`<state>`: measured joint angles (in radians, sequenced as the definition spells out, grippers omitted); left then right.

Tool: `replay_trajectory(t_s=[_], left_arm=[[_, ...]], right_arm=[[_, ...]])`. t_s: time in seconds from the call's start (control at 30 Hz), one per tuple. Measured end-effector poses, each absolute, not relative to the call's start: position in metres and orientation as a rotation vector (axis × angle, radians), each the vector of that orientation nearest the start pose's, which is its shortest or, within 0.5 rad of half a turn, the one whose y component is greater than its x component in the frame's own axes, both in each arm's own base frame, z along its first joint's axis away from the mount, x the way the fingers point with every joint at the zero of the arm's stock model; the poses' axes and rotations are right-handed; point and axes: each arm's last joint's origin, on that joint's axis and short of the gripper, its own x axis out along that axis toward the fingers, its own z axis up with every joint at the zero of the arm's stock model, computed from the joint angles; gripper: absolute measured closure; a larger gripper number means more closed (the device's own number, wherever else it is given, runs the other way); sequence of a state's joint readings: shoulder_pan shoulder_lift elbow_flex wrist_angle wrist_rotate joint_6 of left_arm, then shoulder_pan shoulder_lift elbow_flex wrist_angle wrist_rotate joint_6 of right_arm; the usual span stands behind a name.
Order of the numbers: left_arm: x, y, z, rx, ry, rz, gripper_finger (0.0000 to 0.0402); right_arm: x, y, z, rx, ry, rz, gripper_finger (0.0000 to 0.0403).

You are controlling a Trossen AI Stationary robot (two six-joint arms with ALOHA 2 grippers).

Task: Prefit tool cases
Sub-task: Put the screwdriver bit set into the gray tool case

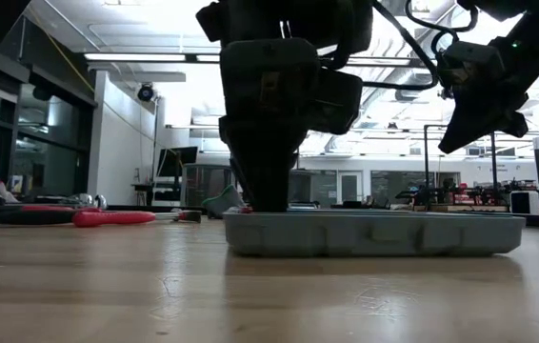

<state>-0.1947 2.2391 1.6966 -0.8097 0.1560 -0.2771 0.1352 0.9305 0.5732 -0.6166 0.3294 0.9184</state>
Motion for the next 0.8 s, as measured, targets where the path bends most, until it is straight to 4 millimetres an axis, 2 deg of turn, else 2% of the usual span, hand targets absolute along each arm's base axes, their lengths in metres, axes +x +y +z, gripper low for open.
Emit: replay_trajectory(t_s=[0.2,0.47,0.8], left_arm=[[0.4388,-0.0905,0.1417,-0.188,1.359,-0.117,0.0317],[0.4387,-0.0912,0.1412,-0.198,1.363,-0.149,0.0288],[0.4393,-0.0915,0.1406,-0.184,1.357,-0.186,0.0285]], right_arm=[[0.166,0.0131,0.207,0.621,0.784,-0.59,0.0403],[0.166,0.0131,0.207,0.619,0.784,-0.589,0.0403],[0.166,0.0131,0.207,0.618,0.784,-0.589,0.0403]])
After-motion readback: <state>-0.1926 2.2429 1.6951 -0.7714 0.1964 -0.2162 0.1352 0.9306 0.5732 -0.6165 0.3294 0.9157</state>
